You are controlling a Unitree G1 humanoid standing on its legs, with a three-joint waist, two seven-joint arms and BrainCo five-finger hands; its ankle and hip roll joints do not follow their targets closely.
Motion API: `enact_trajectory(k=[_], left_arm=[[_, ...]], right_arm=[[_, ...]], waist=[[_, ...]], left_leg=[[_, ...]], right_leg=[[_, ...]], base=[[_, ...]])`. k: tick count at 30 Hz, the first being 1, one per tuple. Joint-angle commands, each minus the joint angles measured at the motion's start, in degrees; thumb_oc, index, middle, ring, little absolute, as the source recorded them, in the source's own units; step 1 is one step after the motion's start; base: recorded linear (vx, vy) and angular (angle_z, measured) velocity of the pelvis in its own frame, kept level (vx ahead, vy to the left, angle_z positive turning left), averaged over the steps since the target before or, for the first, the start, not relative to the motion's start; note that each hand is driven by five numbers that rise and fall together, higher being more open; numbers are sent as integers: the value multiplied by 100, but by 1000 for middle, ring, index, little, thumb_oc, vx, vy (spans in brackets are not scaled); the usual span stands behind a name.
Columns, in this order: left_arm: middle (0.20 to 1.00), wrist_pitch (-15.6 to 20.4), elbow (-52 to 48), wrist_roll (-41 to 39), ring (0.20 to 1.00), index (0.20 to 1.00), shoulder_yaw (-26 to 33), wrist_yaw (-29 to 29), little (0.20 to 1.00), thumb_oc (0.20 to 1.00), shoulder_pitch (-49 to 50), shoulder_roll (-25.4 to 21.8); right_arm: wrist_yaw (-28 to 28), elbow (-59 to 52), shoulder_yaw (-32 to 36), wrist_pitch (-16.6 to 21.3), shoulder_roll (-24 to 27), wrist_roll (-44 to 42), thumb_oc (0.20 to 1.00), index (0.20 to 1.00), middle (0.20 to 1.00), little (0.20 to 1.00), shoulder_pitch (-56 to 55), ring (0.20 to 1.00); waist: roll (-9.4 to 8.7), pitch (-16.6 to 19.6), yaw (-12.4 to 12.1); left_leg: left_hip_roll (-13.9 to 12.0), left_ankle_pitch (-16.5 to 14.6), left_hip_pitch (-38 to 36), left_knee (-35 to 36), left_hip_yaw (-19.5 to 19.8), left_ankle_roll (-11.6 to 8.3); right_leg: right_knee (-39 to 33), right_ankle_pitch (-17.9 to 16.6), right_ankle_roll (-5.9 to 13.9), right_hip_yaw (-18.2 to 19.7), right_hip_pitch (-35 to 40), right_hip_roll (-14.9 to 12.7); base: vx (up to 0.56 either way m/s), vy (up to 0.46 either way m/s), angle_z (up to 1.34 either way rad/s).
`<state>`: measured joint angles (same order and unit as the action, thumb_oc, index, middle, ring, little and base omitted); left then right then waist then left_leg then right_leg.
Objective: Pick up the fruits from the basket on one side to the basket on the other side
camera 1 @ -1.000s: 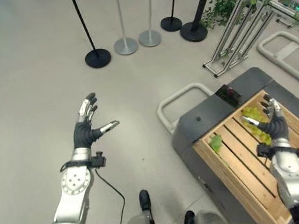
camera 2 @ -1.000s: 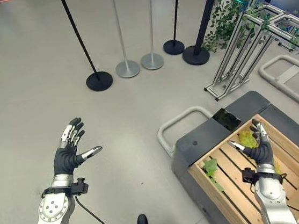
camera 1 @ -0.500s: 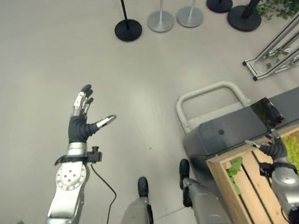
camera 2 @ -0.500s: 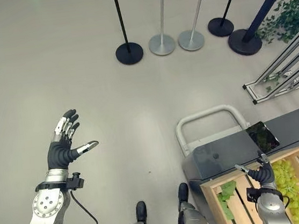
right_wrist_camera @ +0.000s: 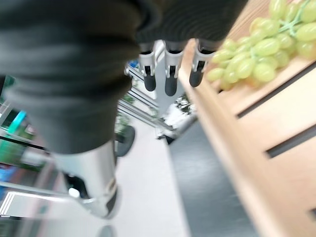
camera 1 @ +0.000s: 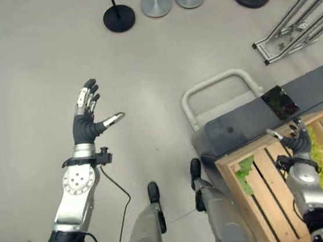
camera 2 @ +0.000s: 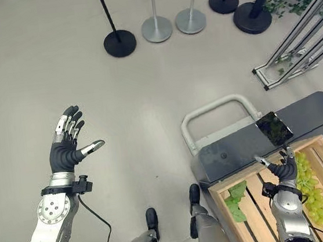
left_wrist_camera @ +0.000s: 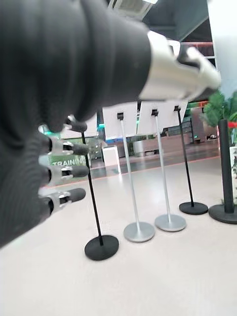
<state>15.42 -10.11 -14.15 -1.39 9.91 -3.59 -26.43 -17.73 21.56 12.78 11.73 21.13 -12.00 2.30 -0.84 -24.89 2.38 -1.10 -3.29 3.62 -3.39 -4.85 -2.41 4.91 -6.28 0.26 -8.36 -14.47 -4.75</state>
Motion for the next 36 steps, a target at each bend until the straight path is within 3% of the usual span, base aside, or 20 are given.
enact_trajectory(k=[1,5,11,12,14,15,16,18,19,21,23,24,25,29,31,32,34,35,36], left_arm=[[1000,224,-226,173,1000,1000,233,-114,1000,1000,364,-28],[1000,91,-124,385,1000,1000,266,-181,1000,1000,427,-100],[1000,-81,101,962,1000,1000,275,-83,1000,1000,239,-275],[1000,-68,153,883,1000,1000,249,-45,1000,1000,176,-196],[1000,-61,167,883,1000,1000,248,-43,1000,1000,166,-198],[1000,-42,212,870,1000,1000,237,14,1000,1000,136,-119],[1000,-39,226,830,1000,1000,227,80,1000,1000,106,-103],[1000,-57,149,811,1000,1000,294,120,1000,1000,120,-69],[1000,-56,103,751,1000,1000,335,124,1000,1000,249,17],[1000,-44,91,653,1000,1000,368,136,1000,1000,328,83],[1000,-39,109,560,1000,1000,408,184,1000,1000,376,149],[1000,-39,73,555,1000,1000,483,170,1000,1000,495,210],[1000,-16,95,536,1000,1000,521,168,1000,1000,598,317],[1000,-23,63,449,1000,1000,558,139,1000,1000,685,410],[1000,-32,86,409,1000,1000,514,120,1000,1000,606,453],[1000,-31,90,411,1000,1000,510,122,1000,1000,598,453],[1000,-21,97,382,1000,1000,496,158,1000,1000,576,488],[1000,-19,76,354,1000,1000,547,214,1000,1000,653,541],[1000,-20,73,354,1000,1000,551,215,1000,1000,652,541]], right_arm=[[18,-169,182,382,202,-2,1000,1000,1000,1000,-263,1000],[-54,-89,290,252,318,216,1000,1000,1000,1000,-319,1000],[-61,-440,481,112,390,363,1000,1000,1000,1000,-345,1000],[-35,-548,484,175,320,308,1000,1000,1000,1000,-347,1000],[-36,-565,485,165,312,312,1000,1000,1000,1000,-352,1000],[24,-915,427,261,183,292,1000,1000,1000,1000,-306,1000],[26,-1056,380,329,93,230,1000,1000,1000,1000,-263,1000],[81,-1281,202,375,5,285,1000,1000,1000,1000,-205,1000],[153,-1358,114,401,-84,233,1000,1000,1000,1000,-205,1000],[198,-1433,89,393,-137,213,1000,1000,1000,1000,-240,1000],[206,-1491,67,396,-177,218,1000,1000,1000,1000,-229,1000],[304,-1594,-29,389,-219,159,1000,1000,1000,1000,-257,1000],[340,-1663,-20,386,-168,190,1000,1000,1000,1000,-359,1000],[380,-1805,33,345,-82,200,1000,1000,1000,1000,-463,1000],[358,-1890,136,378,37,145,1000,1000,1000,1000,-522,1000],[359,-1890,142,378,38,143,1000,1000,1000,1000,-520,1000],[354,-1855,82,384,107,133,1000,1000,1000,1000,-444,1000],[376,-1826,-27,393,118,118,1000,1000,1000,1000,-335,1000],[375,-1826,-28,392,118,118,1000,1000,1000,1000,-330,1000]], waist=[[-86,849,97],[-97,1079,120],[-84,1378,319],[-127,1343,415],[-130,1340,378],[-170,1292,429],[-124,1245,366],[-24,1270,57],[-20,1310,122],[-63,1361,104],[-137,1442,60],[-212,1565,4],[-189,1563,8],[-142,1555,52],[-178,1404,26],[-170,1397,41],[-202,1334,-65],[-205,1352,-168],[-212,1355,-166]], left_leg=[[184,-82,334,-224,154,130],[192,-168,25,-201,103,135],[205,-305,-390,-48,-233,246],[215,-315,-438,-15,-397,282],[215,-311,-447,-2,-438,287],[156,-254,-481,101,-736,295],[28,-238,-480,106,-906,284],[-151,-91,-379,148,-1306,298],[-189,-38,-416,218,-1486,359],[-183,-56,-444,196,-1621,374],[-188,-126,-404,54,-1740,359],[-225,-76,-357,-1,-1867,309],[-252,-50,-322,-82,-1862,273],[-289,-62,-246,-269,-1799,206],[-323,-126,69,-928,-1375,70],[-335,-148,93,-976,-1352,66],[-156,-309,147,-1270,-692,-16],[33,-380,64,-1262,-80,-65],[42,-337,74,-1238,-84,-62]], right_leg=[[254,844,691,-167,439,-304],[105,858,703,-181,786,-287],[155,797,839,85,908,-260],[207,627,947,189,818,-267],[205,611,954,231,804,-261],[271,290,1143,263,570,-276],[529,371,1184,-48,418,-322],[1147,717,1073,-1291,526,-648],[1712,988,1036,-1318,648,-493],[1786,1083,1009,-1221,696,-437],[1422,1137,941,-1212,983,-372],[640,1296,805,-989,1275,-161],[491,1331,718,-790,1254,-53],[150,1302,632,-766,1415,48],[75,1340,482,-687,1483,76],[73,1344,478,-708,1490,83],[73,1348,392,-617,1491,107],[35,1278,400,-454,1472,176],[22,1247,397,-454,1457,169]], base=[[76,19,-9],[90,40,0],[14,102,-15],[-69,63,-38],[-89,60,-52],[-173,71,-68],[-263,106,-133],[-214,91,-171],[-139,27,-144],[-54,-46,-107],[-10,-101,-92],[10,-199,-97],[9,-255,-107],[-20,-163,-49],[-66,-159,8],[-74,-76,46],[-53,-40,25],[-38,-13,-32],[-43,7,-54]])
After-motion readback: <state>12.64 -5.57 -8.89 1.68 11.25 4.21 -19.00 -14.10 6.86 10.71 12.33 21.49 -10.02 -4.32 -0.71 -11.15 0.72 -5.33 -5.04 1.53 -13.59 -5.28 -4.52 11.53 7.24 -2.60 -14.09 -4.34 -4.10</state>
